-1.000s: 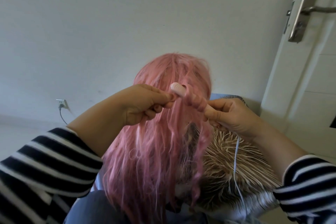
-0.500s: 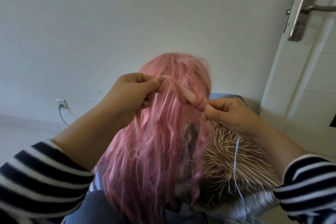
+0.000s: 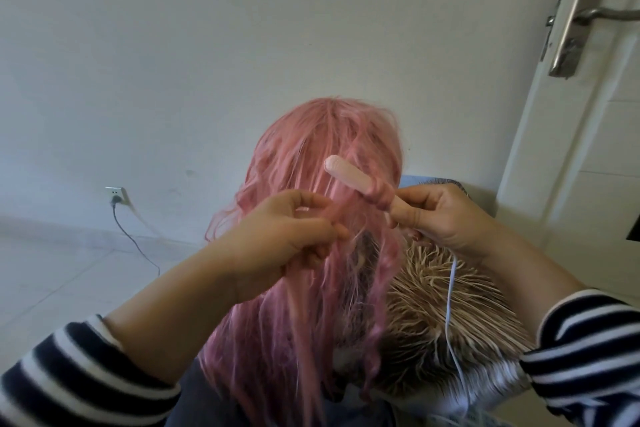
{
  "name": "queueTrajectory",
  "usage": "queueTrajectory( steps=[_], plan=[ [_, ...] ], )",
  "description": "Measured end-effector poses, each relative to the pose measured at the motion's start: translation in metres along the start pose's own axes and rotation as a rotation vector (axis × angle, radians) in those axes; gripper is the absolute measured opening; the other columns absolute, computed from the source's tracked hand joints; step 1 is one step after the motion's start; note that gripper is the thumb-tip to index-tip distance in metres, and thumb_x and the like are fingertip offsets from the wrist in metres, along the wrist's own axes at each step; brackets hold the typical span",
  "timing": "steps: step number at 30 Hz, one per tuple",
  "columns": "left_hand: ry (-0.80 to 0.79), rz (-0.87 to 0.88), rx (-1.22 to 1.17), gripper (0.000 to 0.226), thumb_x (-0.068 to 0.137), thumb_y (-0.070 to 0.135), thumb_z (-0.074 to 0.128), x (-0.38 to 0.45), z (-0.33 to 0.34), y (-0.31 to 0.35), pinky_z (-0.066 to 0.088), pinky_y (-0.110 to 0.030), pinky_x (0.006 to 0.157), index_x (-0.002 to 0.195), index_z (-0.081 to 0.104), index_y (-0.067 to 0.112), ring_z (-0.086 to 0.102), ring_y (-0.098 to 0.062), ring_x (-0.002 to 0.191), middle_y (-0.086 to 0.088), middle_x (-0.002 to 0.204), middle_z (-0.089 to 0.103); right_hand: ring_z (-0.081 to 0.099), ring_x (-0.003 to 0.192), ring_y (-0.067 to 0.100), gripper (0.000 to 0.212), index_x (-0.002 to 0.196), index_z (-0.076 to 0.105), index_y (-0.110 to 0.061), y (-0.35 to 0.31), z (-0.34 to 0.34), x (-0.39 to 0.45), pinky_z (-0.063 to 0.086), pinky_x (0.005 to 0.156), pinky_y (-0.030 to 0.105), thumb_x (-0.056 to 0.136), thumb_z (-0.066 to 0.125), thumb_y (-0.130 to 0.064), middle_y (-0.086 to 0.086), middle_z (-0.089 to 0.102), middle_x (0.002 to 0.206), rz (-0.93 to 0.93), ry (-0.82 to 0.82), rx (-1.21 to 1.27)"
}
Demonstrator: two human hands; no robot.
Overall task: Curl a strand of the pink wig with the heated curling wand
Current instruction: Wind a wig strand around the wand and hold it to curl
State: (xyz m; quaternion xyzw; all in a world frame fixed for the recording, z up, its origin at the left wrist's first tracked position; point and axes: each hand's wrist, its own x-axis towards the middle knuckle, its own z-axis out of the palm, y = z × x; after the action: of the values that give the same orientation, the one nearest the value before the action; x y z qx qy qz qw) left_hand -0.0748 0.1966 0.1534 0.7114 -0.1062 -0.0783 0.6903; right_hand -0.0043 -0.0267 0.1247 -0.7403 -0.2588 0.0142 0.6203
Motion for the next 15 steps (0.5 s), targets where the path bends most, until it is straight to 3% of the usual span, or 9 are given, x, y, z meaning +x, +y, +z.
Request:
queueTrajectory(
  steps=[3, 5, 7, 15],
  plan=[
    [-0.081, -0.051, -0.010, 0.029, 0.070, 0.007, 0.071, -0.001, 0.007, -0.007, 0.041, -0.022, 0.047, 0.094, 0.055, 0.004, 0.049, -0.015, 0.051, -0.022, 0.084, 0.059, 0.045, 0.047, 0.009, 0.022, 0.081, 0.076, -0.018, 0.002, -0.001, 0.002, 0.037, 0.043, 0.019, 0.065, 0.078, -0.035, 0.000, 0.064, 0.062, -0.001, -0.010, 0.031],
    [-0.083, -0.065, -0.063, 0.019, 0.084, 0.019, 0.062, 0.000, 0.012, -0.008, 0.043, -0.020, 0.046, 0.096, 0.057, 0.004, 0.050, -0.014, 0.052, -0.012, 0.076, 0.064, 0.043, 0.049, 0.011, 0.041, 0.082, 0.075, -0.013, 0.002, -0.002, 0.003, 0.035, 0.044, 0.020, 0.056, 0.081, -0.044, 0.007, 0.060, 0.064, -0.007, -0.023, 0.016],
    [-0.056, -0.083, -0.111, 0.028, 0.091, 0.025, 0.051, 0.004, 0.015, -0.010, 0.044, -0.020, 0.044, 0.104, 0.056, 0.001, 0.050, -0.014, 0.051, -0.008, 0.070, 0.065, 0.041, 0.050, 0.014, 0.035, 0.077, 0.074, -0.010, 0.001, -0.003, 0.003, 0.032, 0.045, 0.022, 0.059, 0.080, -0.040, 0.010, 0.055, 0.063, -0.005, -0.038, -0.001],
    [0.008, -0.088, -0.135, 0.027, 0.095, 0.022, 0.045, 0.012, 0.018, -0.016, 0.036, -0.019, 0.040, 0.085, 0.066, 0.009, 0.042, -0.010, 0.047, 0.000, 0.054, 0.054, 0.045, 0.050, 0.011, 0.064, 0.086, 0.072, -0.007, 0.001, -0.008, 0.004, 0.032, 0.046, 0.022, 0.043, 0.085, -0.054, 0.008, 0.060, 0.068, 0.000, -0.047, 0.028]
  ],
)
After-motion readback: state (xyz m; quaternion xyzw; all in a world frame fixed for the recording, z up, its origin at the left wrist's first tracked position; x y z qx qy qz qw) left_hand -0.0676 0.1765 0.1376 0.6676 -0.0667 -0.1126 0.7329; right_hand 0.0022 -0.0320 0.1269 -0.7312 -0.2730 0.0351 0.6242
